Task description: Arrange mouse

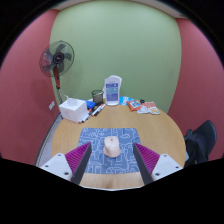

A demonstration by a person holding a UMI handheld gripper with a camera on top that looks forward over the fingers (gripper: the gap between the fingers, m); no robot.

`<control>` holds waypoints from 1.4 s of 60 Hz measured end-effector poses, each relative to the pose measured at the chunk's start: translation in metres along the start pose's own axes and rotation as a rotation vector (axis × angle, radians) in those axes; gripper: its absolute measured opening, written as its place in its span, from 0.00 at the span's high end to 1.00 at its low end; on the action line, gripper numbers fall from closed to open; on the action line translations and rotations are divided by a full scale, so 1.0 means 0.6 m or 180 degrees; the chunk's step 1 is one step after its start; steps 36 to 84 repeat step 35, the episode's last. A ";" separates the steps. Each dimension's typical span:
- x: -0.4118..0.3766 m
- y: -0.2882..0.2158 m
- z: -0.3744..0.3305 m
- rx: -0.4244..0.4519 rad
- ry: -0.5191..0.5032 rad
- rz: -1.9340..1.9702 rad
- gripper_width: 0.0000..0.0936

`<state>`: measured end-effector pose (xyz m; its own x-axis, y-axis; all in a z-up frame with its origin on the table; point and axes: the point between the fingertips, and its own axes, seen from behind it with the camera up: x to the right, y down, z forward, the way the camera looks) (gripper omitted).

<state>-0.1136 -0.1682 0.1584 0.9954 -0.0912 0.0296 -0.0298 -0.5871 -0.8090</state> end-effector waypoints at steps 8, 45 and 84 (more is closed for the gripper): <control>-0.005 0.012 -0.100 0.0038 -0.0018 0.0024 0.10; -0.011 0.088 -0.277 0.0060 -0.0034 -0.0122 0.10; -0.011 0.088 -0.277 0.0060 -0.0034 -0.0122 0.10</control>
